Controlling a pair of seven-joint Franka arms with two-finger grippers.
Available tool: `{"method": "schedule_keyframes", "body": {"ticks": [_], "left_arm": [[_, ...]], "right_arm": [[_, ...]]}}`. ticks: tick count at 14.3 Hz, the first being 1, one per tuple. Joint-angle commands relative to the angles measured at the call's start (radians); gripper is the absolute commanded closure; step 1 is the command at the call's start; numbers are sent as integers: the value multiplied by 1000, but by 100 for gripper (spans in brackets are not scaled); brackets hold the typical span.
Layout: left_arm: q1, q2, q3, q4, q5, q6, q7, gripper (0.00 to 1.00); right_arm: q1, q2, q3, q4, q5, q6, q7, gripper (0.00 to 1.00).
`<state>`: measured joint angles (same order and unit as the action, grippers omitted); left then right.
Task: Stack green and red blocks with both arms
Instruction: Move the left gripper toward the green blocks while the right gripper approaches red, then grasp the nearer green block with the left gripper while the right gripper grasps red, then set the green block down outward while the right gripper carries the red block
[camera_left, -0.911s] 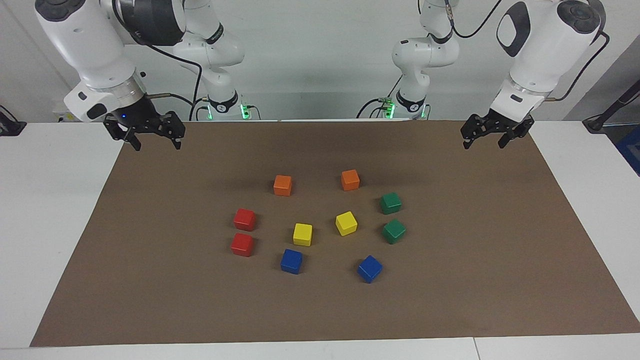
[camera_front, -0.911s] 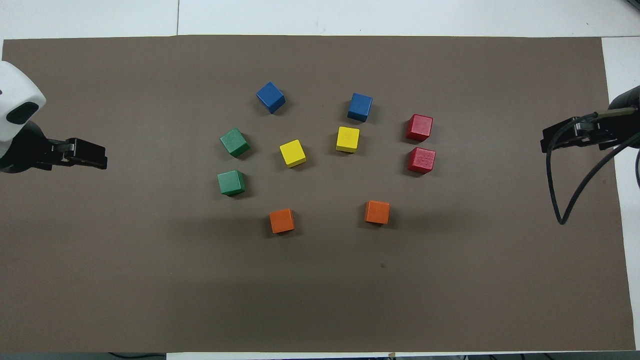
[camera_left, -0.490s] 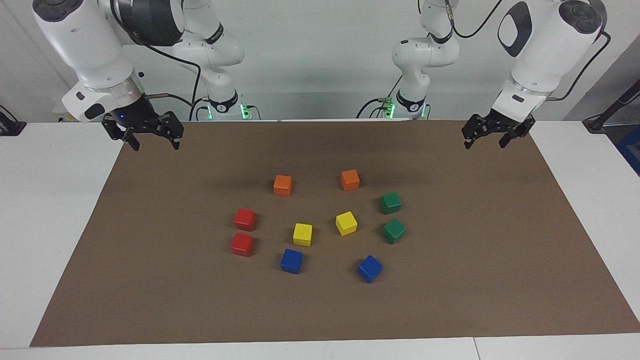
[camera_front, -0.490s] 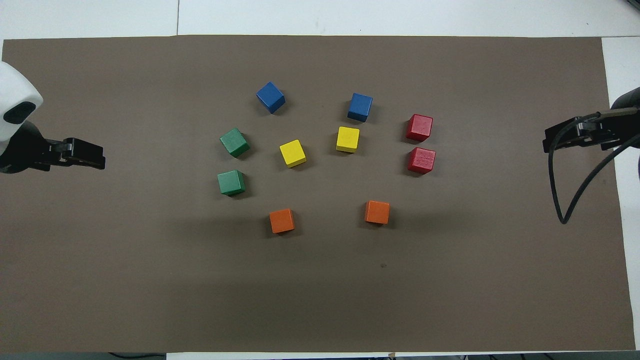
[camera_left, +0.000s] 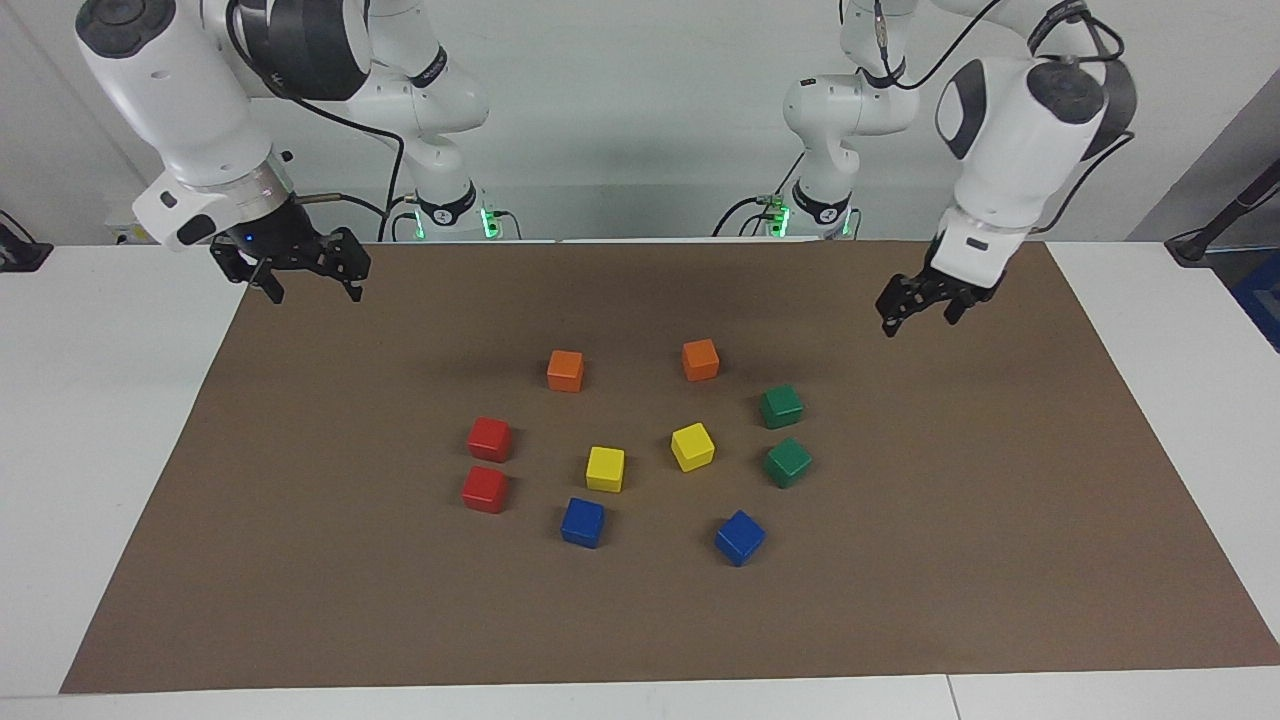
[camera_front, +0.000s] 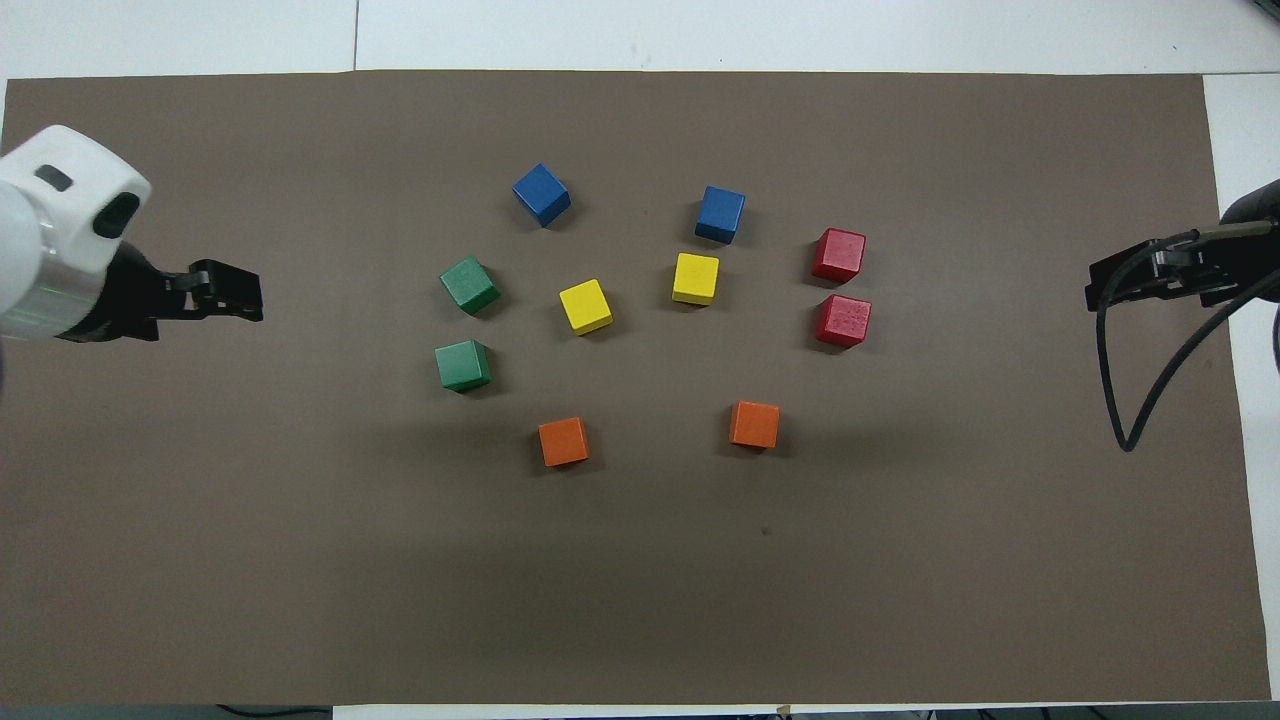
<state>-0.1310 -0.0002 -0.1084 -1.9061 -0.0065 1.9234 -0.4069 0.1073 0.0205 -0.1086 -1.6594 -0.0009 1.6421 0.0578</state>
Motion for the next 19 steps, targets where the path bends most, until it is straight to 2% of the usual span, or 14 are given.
{"method": "schedule_keyframes", "body": {"ticks": [1,3,5,8,11,15,17,18,19], "left_arm": [[-79,-7,10,-183,11,193,-82,0],[-87,-4,10,-267,11,311,-82,0],[-110,51,9,-260,11,342,-87,0],[-147,97,9,-260,11,408,-191,0],[-157,130,9,-258,11,451,-202,0],[-219,218,13,-255,11,543,-291,0],[-219,241,15,-246,16,549,-293,0],[-210,241,16,-243,19,536,-288,46],[-205,241,18,-228,20,502,-282,99]], "right_arm": [[61,-54,6,-225,-13,174,199,0],[125,14,7,-246,-11,247,385,0],[175,71,7,-253,-7,323,473,0],[196,136,9,-281,2,450,502,0],[215,176,9,-296,4,524,536,0],[215,225,9,-300,6,571,537,0],[216,251,9,-300,6,599,537,0],[216,269,9,-300,6,616,537,0],[224,285,9,-301,6,643,537,0]]}}
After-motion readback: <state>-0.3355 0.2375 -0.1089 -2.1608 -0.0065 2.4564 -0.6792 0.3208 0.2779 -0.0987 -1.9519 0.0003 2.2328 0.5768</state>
